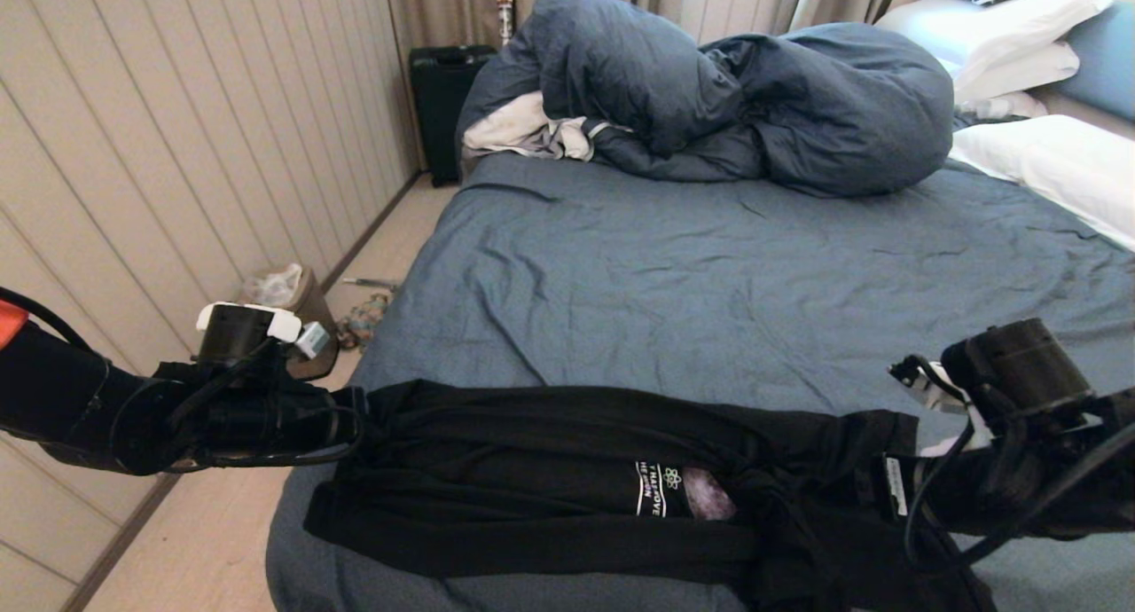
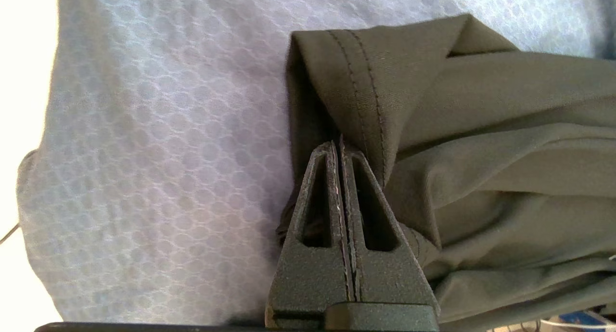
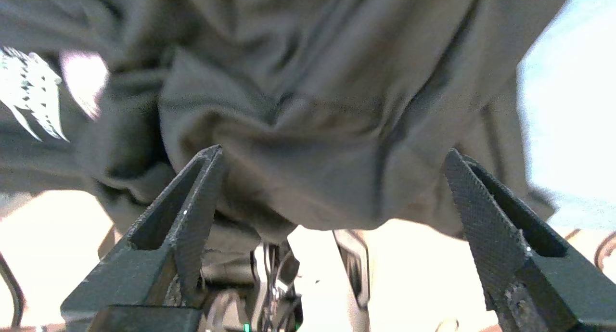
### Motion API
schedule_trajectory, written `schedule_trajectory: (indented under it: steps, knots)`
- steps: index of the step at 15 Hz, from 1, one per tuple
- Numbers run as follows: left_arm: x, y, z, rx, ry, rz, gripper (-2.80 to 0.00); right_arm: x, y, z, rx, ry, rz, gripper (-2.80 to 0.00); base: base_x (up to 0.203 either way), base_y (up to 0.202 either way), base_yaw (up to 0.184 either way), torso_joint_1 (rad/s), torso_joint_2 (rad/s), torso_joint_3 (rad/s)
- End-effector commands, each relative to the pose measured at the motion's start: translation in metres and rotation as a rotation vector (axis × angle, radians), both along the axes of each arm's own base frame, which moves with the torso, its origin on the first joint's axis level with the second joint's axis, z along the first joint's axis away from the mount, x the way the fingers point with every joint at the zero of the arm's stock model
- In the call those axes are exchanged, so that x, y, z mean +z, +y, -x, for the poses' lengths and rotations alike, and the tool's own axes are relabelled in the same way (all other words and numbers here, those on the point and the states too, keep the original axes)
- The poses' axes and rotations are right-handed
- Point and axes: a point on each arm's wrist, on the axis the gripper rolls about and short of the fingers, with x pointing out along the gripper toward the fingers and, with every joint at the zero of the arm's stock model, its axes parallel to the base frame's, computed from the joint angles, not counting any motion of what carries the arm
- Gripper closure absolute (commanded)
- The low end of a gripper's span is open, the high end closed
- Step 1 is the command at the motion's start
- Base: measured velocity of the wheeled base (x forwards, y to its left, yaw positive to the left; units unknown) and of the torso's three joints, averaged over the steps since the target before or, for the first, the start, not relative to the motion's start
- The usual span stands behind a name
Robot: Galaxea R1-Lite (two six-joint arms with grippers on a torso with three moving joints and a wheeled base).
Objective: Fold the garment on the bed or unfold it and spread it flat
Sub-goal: Fold the black T-shirt
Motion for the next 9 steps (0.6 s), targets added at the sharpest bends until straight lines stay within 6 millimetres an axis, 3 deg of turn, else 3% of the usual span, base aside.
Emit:
schedule_trajectory:
  steps: [1,4,9]
  knots:
    - [-0.001,0.000,0.000,0.000,0.003,0.001,0.00,-0.006,0.002,-0.003,0.005,0.030,0.004,-2.80,0.000,0.000,0.000,0.000,0.00,0.000]
    - [-0.001,-0.001,0.000,0.000,0.003,0.001,0.00,0.003,0.001,0.001,0.006,-0.005,-0.001,-2.80,0.000,0.000,0.000,0.000,0.00,0.000]
    - [-0.003,-0.003,0.000,-0.008,0.008,0.000,0.00,-0.019,0.004,-0.014,-0.001,0.083,0.014,-2.80,0.000,0.000,0.000,0.000,0.00,0.000]
